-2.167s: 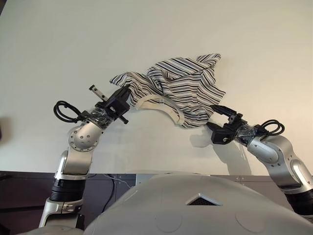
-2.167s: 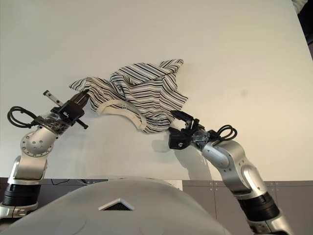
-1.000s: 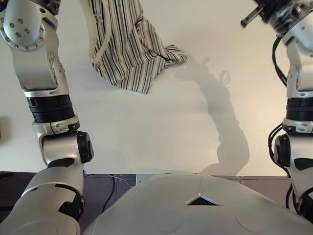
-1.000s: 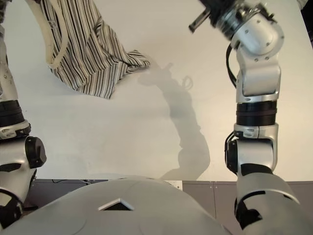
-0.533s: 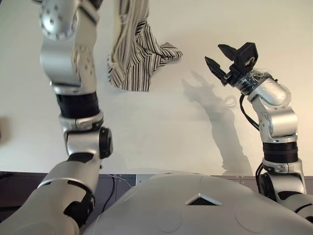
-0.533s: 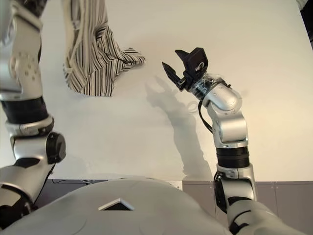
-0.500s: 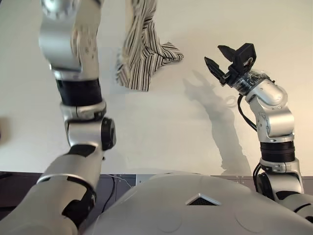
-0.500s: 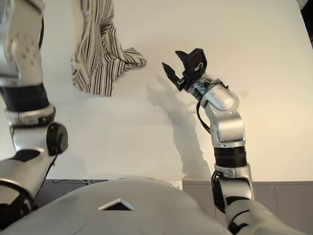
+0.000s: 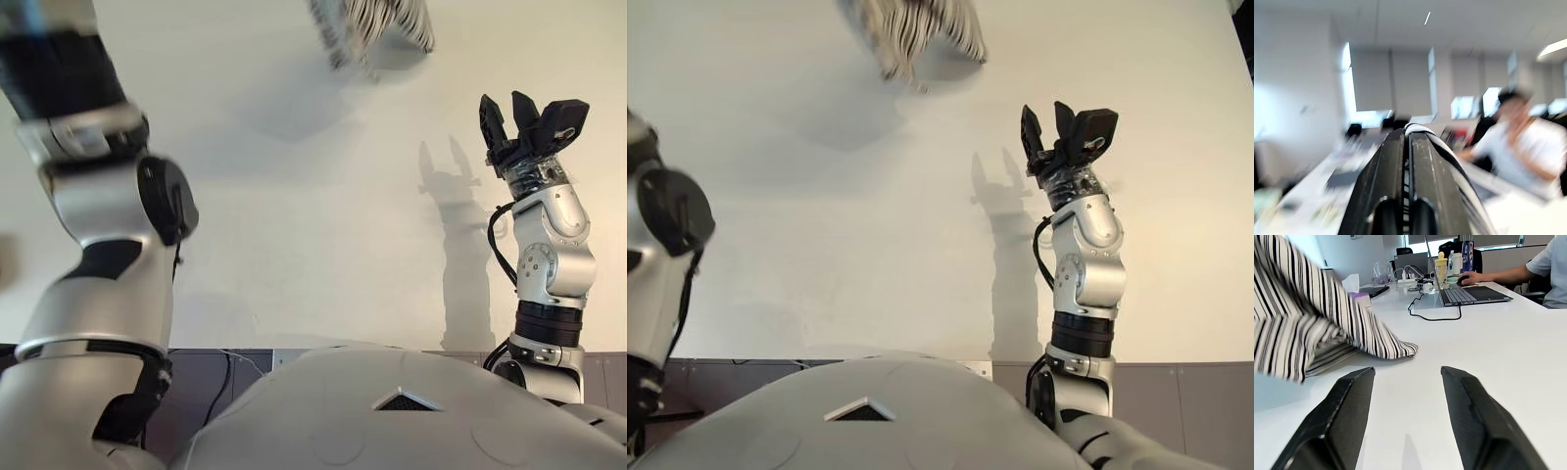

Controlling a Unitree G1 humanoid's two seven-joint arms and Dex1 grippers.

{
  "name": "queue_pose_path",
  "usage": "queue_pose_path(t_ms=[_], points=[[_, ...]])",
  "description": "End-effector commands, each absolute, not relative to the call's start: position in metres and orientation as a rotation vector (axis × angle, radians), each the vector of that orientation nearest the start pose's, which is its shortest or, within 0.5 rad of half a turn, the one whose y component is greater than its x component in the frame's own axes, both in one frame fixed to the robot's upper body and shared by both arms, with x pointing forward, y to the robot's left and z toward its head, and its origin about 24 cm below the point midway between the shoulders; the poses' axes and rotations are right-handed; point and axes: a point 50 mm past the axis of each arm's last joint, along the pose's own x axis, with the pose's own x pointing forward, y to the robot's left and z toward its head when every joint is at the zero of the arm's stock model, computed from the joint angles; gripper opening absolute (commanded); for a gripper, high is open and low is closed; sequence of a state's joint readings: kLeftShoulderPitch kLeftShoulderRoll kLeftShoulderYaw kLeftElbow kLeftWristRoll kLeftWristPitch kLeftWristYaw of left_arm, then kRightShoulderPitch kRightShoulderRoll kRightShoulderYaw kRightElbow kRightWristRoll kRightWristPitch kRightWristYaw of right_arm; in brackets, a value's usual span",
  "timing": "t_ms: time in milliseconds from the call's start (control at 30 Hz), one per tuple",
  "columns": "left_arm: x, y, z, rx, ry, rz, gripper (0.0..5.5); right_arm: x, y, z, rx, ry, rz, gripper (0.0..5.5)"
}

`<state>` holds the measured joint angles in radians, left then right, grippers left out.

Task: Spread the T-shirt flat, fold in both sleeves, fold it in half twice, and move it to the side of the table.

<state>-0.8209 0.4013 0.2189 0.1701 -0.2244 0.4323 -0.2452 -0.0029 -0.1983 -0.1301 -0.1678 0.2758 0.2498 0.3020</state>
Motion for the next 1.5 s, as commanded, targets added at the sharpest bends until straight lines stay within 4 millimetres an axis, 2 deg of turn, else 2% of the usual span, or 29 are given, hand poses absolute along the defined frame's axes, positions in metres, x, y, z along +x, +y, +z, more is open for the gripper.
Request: queue_pose_path(t_ms=[33, 67, 100, 200, 267, 333, 400, 500, 533, 600, 700, 767, 800, 833, 900, 967, 1000, 1067, 1133, 1167, 1200, 1233, 1267, 1300, 1333, 1400, 1467, 1500], points=[[0.215, 0.24, 0.039, 0.498, 0.351, -0.332, 0.1, 0.22, -0.158, 0.067, -0.146, 0.102, 0.494, 2.49], [0.197, 0.237, 0.026, 0.506, 0.395, -0.394, 0.1, 0.215, -0.149, 0.068, -0.199, 0.104, 0.578, 2.49], [0.187, 0.237, 0.021, 0.503, 0.418, -0.413, 0.1, 0.211, -0.14, 0.071, -0.254, 0.095, 0.667, 2.49], [0.185, 0.237, 0.022, 0.494, 0.413, -0.401, 0.1, 0.202, -0.125, 0.078, -0.357, 0.082, 0.841, 2.49], [0.19, 0.233, 0.031, 0.466, 0.379, -0.385, 0.1, 0.208, -0.13, 0.075, -0.423, 0.106, 0.839, 2.49], [0.196, 0.213, 0.048, 0.42, 0.317, -0.45, 0.1, 0.227, -0.143, 0.078, -0.47, 0.102, 0.725, 2.49], [0.201, 0.19, 0.066, 0.286, 0.269, -0.521, 0.1, 0.253, -0.147, 0.085, -0.449, 0.065, 0.618, 2.49], [0.215, 0.155, 0.12, -0.103, 0.141, -0.722, 0.1, 0.298, -0.127, 0.086, -0.361, 0.065, 0.667, 2.49], [0.216, 0.15, 0.134, -0.166, 0.107, -0.786, 0.1, 0.31, -0.121, 0.086, -0.347, 0.073, 0.7, 2.49], [0.221, 0.154, 0.142, -0.205, 0.096, -0.811, 0.1, 0.323, -0.115, 0.083, -0.287, 0.12, 0.763, 2.49], [0.229, 0.165, 0.152, -0.276, 0.075, -0.777, 0.1, 0.326, -0.108, 0.07, -0.135, 0.205, 0.864, 2.49], [0.237, 0.171, 0.154, -0.255, 0.072, -0.732, 0.1, 0.321, -0.106, 0.056, -0.137, 0.272, 0.922, 2.49], [0.239, 0.176, 0.148, -0.204, 0.095, -0.711, 0.1, 0.314, -0.109, 0.041, -0.192, 0.354, 0.945, 2.49], [0.239, 0.18, 0.14, -0.149, 0.122, -0.701, 0.1, 0.308, -0.115, 0.028, -0.265, 0.422, 0.953, 2.49], [0.235, 0.188, 0.121, -0.012, 0.172, -0.678, 0.1, 0.296, -0.142, 0.006, -0.417, 0.544, 0.902, 2.49], [0.236, 0.201, 0.112, 0.069, 0.172, -0.598, 0.1, 0.284, -0.161, -0.004, -0.507, 0.601, 0.881, 2.49], [0.236, 0.208, 0.111, 0.088, 0.165, -0.549, 0.1, 0.276, -0.162, -0.003, -0.509, 0.6, 0.903, 2.49], [0.233, 0.212, 0.106, 0.162, 0.171, -0.534, 0.1, 0.264, -0.156, 0.006, -0.503, 0.543, 0.92, 2.49], [0.227, 0.209, 0.096, 0.255, 0.195, -0.572, 0.1, 0.267, -0.145, 0.031, -0.492, 0.367, 0.853, 2.49], [0.224, 0.209, 0.091, 0.296, 0.198, -0.571, 0.1, 0.272, -0.141, 0.059, -0.415, 0.224, 0.787, 2.49], [0.225, 0.211, 0.09, 0.335, 0.19, -0.556, 0.1, 0.272, -0.147, 0.089, -0.372, 0.108, 0.726, 2.49], [0.223, 0.215, 0.09, 0.356, 0.18, -0.527, 0.1, 0.271, -0.154, 0.11, -0.366, 0.036, 0.699, 2.49], [0.225, 0.219, 0.092, 0.369, 0.162, -0.505, 0.1, 0.265, -0.168, 0.119, -0.463, 0.009, 0.682, 2.49], [0.226, 0.222, 0.095, 0.374, 0.147, -0.493, 0.1, 0.257, -0.178, 0.118, -0.605, 0.016, 0.7, 2.49], [0.228, 0.223, 0.097, 0.375, 0.135, -0.49, 0.1, 0.247, -0.185, 0.11, -0.785, 0.034, 0.747, 2.49], [0.224, 0.221, 0.098, 0.364, 0.119, -0.476, 0.1, 0.224, -0.196, 0.073, -1.129, 0.079, 0.943, 2.49], [0.222, 0.217, 0.094, 0.357, 0.114, -0.476, 0.1, 0.202, -0.211, 0.041, -1.318, 0.125, 1.118, 2.49], [0.223, 0.216, 0.094, 0.353, 0.112, -0.479, 0.1, 0.196, -0.216, 0.032, -1.349, 0.135, 1.156, 2.49]])
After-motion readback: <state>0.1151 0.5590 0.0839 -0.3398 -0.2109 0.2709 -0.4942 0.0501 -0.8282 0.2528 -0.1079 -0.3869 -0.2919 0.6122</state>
